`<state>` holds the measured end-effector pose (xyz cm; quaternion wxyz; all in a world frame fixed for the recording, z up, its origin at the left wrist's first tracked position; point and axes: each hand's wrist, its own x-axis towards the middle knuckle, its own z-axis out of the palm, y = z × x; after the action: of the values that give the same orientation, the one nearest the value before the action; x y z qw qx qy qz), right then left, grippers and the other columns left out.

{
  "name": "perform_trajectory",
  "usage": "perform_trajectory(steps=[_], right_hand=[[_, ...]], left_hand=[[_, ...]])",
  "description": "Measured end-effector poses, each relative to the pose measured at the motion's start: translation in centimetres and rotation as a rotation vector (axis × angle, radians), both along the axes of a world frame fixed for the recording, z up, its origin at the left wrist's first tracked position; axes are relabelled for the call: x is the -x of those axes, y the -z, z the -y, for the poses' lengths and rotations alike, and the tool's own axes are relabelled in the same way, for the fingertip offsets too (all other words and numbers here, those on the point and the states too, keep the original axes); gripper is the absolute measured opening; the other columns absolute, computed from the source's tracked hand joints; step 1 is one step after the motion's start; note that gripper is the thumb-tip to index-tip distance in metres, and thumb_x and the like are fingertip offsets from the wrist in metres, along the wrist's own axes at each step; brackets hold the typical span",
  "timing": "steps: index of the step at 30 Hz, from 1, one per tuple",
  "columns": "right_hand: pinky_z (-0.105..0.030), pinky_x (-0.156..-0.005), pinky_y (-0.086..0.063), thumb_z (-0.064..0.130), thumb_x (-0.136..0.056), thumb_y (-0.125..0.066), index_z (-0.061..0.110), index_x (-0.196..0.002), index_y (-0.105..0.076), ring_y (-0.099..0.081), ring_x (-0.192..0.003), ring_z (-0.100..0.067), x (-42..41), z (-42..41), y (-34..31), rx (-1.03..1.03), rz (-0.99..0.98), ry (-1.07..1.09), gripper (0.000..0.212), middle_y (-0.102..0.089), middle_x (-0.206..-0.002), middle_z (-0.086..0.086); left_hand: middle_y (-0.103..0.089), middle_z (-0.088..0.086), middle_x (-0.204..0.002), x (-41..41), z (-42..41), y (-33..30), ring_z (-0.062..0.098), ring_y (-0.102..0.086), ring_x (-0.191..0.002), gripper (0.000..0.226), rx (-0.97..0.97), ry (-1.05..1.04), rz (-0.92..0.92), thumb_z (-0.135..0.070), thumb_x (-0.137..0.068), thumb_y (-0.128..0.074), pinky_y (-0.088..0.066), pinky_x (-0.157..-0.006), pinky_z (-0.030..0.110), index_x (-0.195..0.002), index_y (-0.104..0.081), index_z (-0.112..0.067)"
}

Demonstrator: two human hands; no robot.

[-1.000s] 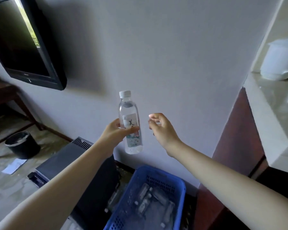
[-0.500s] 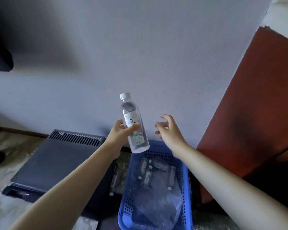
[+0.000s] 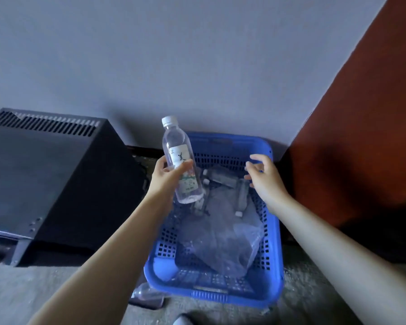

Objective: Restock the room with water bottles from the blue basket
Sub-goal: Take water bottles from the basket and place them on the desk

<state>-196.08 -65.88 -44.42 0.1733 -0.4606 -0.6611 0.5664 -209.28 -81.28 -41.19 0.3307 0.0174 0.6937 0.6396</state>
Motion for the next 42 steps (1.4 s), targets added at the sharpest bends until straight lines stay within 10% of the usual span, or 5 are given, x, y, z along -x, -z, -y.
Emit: perform_trajectory(steps=[15, 19, 32, 37, 42], right_hand=[[-0.032, -0.09, -0.043, 0.008, -0.089, -0.053, 0.002, -0.112, -0.061, -0.06, -0.103, -0.025, -3.0, -0.6, 32.2, 0.114, 0.28, 0.138, 0.025, -0.066, -0.106, -0.014], [-0.032, -0.088, -0.046, 0.031, -0.078, -0.051, 0.006, -0.108, -0.065, -0.062, -0.107, -0.027, -1.8, -1.0, 37.0, 0.148, 0.346, 0.046, 0.042, -0.069, -0.108, -0.01], [-0.035, -0.077, -0.047, 0.01, -0.086, -0.062, 0.005, -0.126, -0.041, -0.054, -0.092, -0.02, -0.9, -2.3, 43.5, 0.201, 0.313, 0.019, 0.046, -0.056, -0.109, -0.007], [-0.059, -0.102, -0.036, 0.032, -0.075, -0.074, 0.014, -0.142, -0.019, -0.054, -0.116, -0.039, -0.1, -2.8, 47.7, 0.157, 0.366, 0.082, 0.089, -0.055, -0.127, -0.016], [-0.063, -0.099, -0.036, 0.023, -0.078, -0.067, 0.013, -0.132, -0.024, -0.058, -0.106, -0.041, 1.2, -3.0, 47.4, 0.12, 0.386, 0.192, 0.069, -0.056, -0.105, -0.011]], left_hand=[[-0.064, 0.01, -0.104, -1.0, 1.5, 30.5, 0.024, -0.064, -0.088, 0.044, 0.218, 0.017, 0.112, -0.013, -0.08, -0.072, -0.053, -0.073, 0.038, -0.118, -0.05, -0.013], [-0.062, 0.006, -0.1, -1.1, 0.7, 34.6, 0.021, -0.062, -0.087, 0.047, 0.206, 0.015, 0.114, -0.01, -0.079, -0.073, -0.052, -0.08, 0.041, -0.119, -0.049, -0.014], [-0.062, -0.007, -0.096, -1.9, -0.2, 38.6, 0.002, -0.06, -0.081, 0.047, 0.202, 0.115, 0.058, -0.015, -0.078, -0.075, -0.047, -0.055, 0.011, -0.118, -0.051, -0.021], [-0.062, 0.002, -0.116, -2.1, 0.3, 38.5, 0.012, -0.061, -0.096, 0.061, 0.21, 0.119, 0.054, -0.019, -0.076, -0.077, -0.049, -0.08, 0.031, -0.129, -0.048, -0.017], [-0.059, -0.003, -0.116, -2.2, 0.8, 38.4, 0.012, -0.059, -0.101, 0.057, 0.18, 0.105, 0.032, -0.021, -0.078, -0.076, -0.047, -0.079, 0.027, -0.127, -0.047, -0.021]])
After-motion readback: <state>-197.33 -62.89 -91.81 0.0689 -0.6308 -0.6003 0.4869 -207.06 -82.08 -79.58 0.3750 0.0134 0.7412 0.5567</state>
